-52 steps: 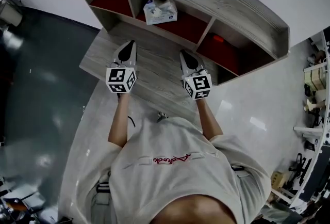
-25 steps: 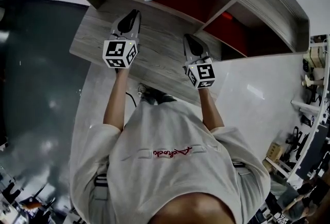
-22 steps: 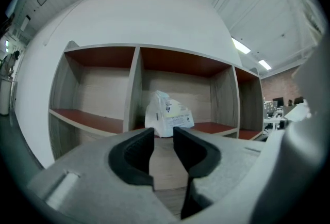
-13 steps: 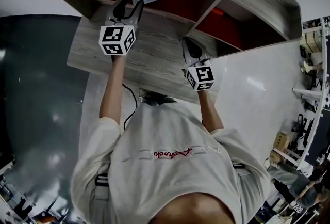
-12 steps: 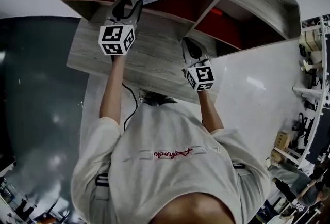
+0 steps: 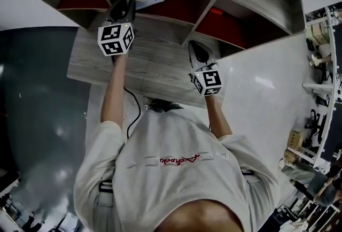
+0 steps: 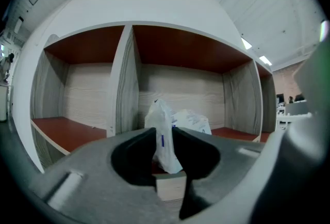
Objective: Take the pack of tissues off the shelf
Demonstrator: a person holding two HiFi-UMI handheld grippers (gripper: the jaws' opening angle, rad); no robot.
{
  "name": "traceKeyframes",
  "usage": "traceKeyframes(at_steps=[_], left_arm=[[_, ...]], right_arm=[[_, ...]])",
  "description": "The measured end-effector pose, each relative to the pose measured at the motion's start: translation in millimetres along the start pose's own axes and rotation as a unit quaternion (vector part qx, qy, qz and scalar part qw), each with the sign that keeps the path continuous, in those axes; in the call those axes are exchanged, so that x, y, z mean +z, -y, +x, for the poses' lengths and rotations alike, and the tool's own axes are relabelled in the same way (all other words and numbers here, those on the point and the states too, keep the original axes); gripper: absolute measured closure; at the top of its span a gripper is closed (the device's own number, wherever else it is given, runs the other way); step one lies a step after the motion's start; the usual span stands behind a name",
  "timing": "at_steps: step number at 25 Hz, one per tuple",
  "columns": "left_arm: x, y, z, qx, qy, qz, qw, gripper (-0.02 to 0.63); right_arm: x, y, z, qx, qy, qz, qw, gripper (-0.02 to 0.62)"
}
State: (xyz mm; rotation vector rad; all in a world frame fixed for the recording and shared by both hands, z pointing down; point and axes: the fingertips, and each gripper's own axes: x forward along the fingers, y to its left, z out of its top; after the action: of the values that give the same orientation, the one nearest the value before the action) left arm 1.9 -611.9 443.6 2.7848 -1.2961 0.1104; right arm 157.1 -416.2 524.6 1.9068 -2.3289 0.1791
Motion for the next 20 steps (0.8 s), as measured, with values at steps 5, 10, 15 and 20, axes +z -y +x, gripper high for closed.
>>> traceKeyframes(at_steps=[5,10,15,20], left_arm=[[-6.2,-7.1,1.9,0.015,-0.009,0.003,0.9998,0.595],[-2.9,-7.2,-1.3,0.015,0.002,0.001,0.9999,0.604],[5.4,-9.4,-12.7,0.02,0.02,-0.002,0.9996,0.604],[14.3,-8.7,-36.5,0.025,0.039,-0.002,0.9989,0.604]], right_arm=[[1.1,0.8,2.5,0.002,0.0,-0.002,1.0,0.589],[3.7,-1.0,4.2,0.007,0.003,-0.003,1.0,0.589],[6.4,-1.6,6.9,0.012,0.007,-0.002,1.0,0.589],[11.9,-12.5,12.0,0.031,0.015,-0.002,0.999,0.588]])
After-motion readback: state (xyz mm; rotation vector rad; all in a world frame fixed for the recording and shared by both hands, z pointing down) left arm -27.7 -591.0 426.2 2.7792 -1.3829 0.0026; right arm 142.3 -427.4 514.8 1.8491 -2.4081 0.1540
